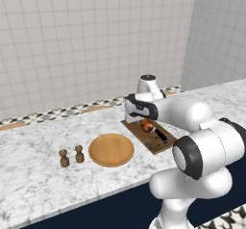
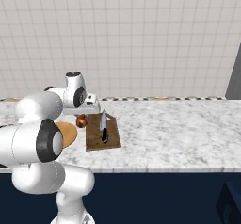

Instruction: Pick up the knife from the drawer and place it on the cutting board. Then place the meat from the plate to the cutting board.

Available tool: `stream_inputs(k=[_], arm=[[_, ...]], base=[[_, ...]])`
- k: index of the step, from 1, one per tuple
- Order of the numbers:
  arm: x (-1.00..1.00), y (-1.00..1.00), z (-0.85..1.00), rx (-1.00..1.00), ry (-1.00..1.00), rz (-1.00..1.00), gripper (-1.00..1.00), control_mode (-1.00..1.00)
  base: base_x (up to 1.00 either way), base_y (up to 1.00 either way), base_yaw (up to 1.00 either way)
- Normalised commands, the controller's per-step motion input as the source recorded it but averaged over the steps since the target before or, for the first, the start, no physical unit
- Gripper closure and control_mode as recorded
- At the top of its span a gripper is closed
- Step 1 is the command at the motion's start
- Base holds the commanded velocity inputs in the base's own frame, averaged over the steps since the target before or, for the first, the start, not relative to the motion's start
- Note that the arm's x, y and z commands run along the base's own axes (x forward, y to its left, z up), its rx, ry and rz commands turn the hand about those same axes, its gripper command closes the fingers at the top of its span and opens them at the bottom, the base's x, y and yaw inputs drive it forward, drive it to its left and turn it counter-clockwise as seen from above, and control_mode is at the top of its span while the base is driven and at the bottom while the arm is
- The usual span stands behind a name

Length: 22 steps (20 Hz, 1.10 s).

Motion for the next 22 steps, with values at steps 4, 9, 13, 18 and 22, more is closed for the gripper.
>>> stream_inputs(k=[4, 9, 13, 18, 22], arm=[[0.60, -0.41, -0.37, -0.02, 0.00, 0.00, 1.00, -1.00], [0.57, -0.15, -0.45, -0.02, 0.00, 0.01, 1.00, -1.00], [0.54, -0.02, -0.20, -0.01, 0.00, 0.01, 1.00, -1.00], [0.38, -0.05, 0.01, 0.00, 0.00, 0.00, -1.00, -1.00], [0.19, -0.06, 0.00, 0.00, 0.00, 0.00, -1.00, -1.00]], base=[[0.00, 0.00, 0.00], [0.00, 0.00, 0.00], [0.00, 0.00, 0.00], [0.00, 0.00, 0.00], [0.00, 0.00, 0.00]])
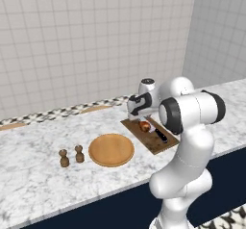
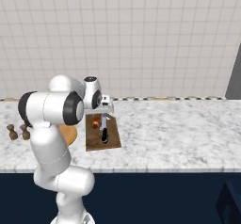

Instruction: Pick up the knife from the drawer and place it on the cutting board. Then place the meat from the plate to the cutting board.

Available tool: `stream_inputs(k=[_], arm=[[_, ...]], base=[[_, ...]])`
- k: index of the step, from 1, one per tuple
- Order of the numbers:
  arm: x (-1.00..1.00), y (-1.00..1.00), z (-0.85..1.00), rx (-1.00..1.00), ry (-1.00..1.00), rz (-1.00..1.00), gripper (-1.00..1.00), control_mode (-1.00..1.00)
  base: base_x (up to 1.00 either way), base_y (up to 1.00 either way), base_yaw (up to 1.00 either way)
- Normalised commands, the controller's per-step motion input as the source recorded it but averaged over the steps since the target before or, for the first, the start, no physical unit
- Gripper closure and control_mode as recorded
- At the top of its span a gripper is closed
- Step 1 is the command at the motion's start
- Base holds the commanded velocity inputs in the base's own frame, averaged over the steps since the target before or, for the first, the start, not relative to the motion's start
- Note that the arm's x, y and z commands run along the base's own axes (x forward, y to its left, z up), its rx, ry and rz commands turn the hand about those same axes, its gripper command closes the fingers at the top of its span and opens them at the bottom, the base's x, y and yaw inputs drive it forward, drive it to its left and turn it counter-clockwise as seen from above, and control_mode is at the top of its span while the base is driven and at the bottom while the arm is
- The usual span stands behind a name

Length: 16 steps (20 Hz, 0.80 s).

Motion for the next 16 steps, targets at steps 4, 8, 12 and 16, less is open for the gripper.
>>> stream_inputs(k=[4, 8, 12, 16], arm=[[0.09, 0.00, 0.00, 0.00, 0.00, 0.00, -1.00, -1.00], [-0.28, 0.00, 0.32, 0.00, -0.02, 0.01, -1.00, -1.00], [-0.86, 0.00, 0.36, 0.00, -0.10, 0.04, -1.00, -1.00], [-1.00, 0.00, 0.38, 0.00, -0.28, 0.06, -1.00, -1.00]], base=[[0.00, 0.00, 0.00], [0.00, 0.00, 0.00], [0.00, 0.00, 0.00], [0.00, 0.00, 0.00]])
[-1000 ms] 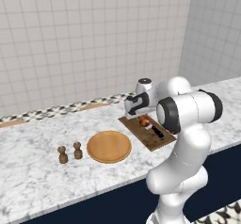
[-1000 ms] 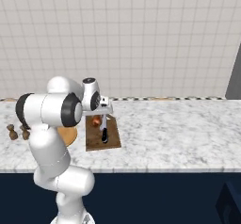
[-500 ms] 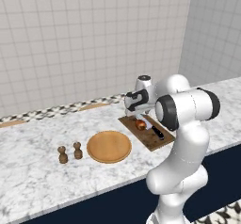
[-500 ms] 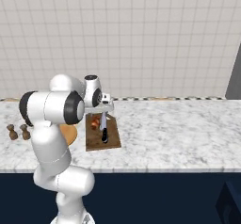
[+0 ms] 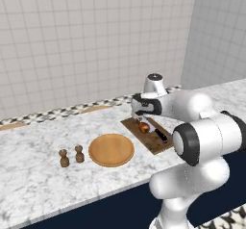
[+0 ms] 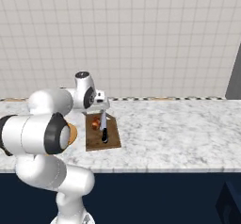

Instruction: Pick up the knife from the drawer and place it on the cutting board. Then place the meat from the plate to the cutting board.

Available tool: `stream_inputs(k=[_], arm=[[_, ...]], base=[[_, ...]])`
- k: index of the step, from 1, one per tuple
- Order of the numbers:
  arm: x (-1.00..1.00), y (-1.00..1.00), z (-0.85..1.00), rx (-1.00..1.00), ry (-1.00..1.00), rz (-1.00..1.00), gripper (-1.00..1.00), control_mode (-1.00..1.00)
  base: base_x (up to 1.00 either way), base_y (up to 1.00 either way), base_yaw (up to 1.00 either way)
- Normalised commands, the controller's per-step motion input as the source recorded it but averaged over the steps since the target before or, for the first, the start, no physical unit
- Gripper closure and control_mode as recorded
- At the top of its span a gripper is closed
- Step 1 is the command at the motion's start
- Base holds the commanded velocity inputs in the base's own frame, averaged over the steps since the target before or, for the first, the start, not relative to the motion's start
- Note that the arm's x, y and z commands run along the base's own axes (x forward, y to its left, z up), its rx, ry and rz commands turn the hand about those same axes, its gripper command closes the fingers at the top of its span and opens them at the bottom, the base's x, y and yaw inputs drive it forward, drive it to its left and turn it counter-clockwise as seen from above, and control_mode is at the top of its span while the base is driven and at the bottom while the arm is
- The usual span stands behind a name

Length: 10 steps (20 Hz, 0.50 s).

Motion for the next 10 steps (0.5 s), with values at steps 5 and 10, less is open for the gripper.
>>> stream_inputs(k=[5, 10], arm=[[-0.99, 0.00, 0.69, 0.00, -0.46, 0.05, -1.00, -1.00], [-0.70, 0.00, 0.83, 0.00, -0.40, 0.00, -1.00, -1.00]], base=[[0.00, 0.00, 0.00], [0.00, 0.00, 0.00]])
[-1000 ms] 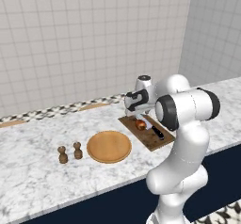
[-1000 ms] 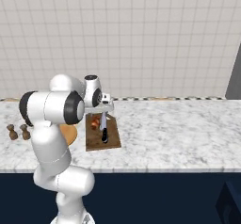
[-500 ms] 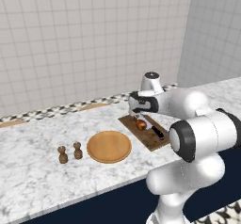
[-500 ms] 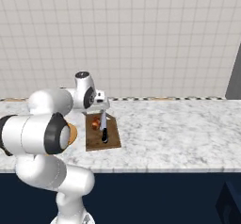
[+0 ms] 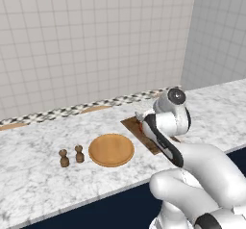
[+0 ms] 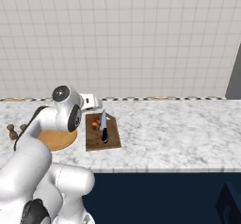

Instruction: Pick up the knife from the drawer and place it on the cutting board. Then place the meat from the plate to the cutting board.

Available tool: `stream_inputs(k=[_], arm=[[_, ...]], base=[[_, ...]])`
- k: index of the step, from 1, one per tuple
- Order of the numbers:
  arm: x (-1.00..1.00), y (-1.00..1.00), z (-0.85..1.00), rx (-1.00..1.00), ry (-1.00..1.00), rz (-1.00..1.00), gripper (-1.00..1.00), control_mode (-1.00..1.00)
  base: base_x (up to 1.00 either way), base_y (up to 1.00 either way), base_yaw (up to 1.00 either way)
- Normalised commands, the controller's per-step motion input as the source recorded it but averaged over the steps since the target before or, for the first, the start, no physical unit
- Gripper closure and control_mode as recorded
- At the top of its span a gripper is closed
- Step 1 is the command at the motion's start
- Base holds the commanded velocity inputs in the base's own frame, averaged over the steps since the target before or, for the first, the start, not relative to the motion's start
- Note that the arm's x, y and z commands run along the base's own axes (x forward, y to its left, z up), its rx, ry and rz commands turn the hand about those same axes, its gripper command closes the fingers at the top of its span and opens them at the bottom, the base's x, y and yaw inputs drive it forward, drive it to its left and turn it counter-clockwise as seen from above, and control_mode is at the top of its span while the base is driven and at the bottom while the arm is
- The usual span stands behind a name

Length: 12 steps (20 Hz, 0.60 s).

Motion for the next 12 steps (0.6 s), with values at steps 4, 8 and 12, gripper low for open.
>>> stream_inputs(k=[4, 8, 12], arm=[[-0.31, 0.05, 0.86, 0.00, -0.23, 0.00, -1.00, -1.00], [-0.02, 0.27, 0.93, 0.00, -0.03, 0.00, -1.00, -1.00], [0.00, 0.31, 0.67, 0.00, 0.00, 0.00, -1.00, -1.00]], base=[[0.00, 0.00, 0.00], [0.00, 0.00, 0.00], [0.00, 0.00, 0.00]])
